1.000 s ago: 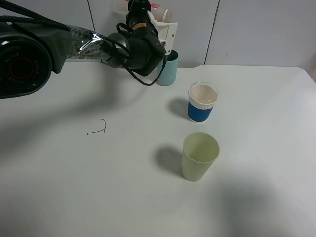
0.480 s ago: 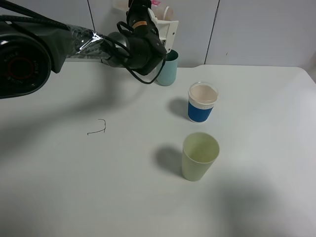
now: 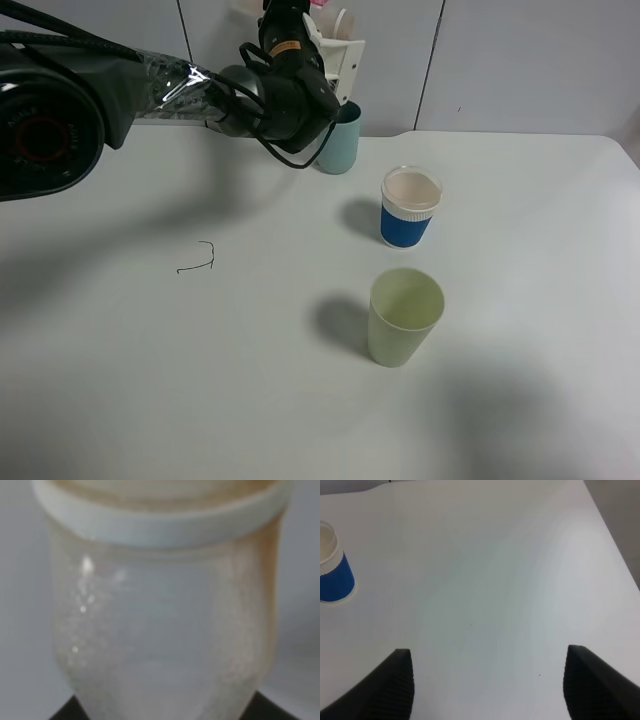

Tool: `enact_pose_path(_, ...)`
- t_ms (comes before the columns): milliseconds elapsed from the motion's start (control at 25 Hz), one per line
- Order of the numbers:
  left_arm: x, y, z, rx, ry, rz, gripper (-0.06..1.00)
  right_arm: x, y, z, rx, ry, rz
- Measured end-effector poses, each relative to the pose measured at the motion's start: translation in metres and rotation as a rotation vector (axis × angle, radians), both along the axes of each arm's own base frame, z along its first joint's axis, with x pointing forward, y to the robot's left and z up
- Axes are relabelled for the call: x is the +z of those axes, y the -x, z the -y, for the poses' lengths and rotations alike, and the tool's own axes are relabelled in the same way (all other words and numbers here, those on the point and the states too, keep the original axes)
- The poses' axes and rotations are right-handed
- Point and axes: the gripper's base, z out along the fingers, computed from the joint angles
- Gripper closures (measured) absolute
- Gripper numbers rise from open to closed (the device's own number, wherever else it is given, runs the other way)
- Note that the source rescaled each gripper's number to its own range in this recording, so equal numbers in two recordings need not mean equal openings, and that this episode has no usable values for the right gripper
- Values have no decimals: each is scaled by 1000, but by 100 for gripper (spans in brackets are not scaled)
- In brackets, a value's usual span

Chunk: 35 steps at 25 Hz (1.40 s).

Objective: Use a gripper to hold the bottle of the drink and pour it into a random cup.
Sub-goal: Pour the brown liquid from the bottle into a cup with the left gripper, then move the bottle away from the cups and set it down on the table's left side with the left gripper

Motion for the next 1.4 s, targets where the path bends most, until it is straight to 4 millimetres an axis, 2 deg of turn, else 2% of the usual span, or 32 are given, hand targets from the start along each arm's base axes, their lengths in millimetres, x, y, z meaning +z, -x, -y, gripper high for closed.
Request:
enact_pose_path(440, 8, 2, -1, 9, -25, 56, 94, 0, 0, 0, 0, 0, 0)
enact_pose_path(760, 8, 5, 4, -6, 11, 55, 94, 0, 0, 0, 0, 0, 0)
enact_pose_path(1120, -2, 6, 8, -37, 174, -53, 94, 0, 0, 0, 0, 0, 0)
enact_pose_path(1240, 2, 8, 10, -56, 271, -98, 94, 0, 0, 0, 0, 0, 0)
enact_pose_path(1400, 17, 11, 9, -71, 464, -149, 94, 0, 0, 0, 0, 0, 0)
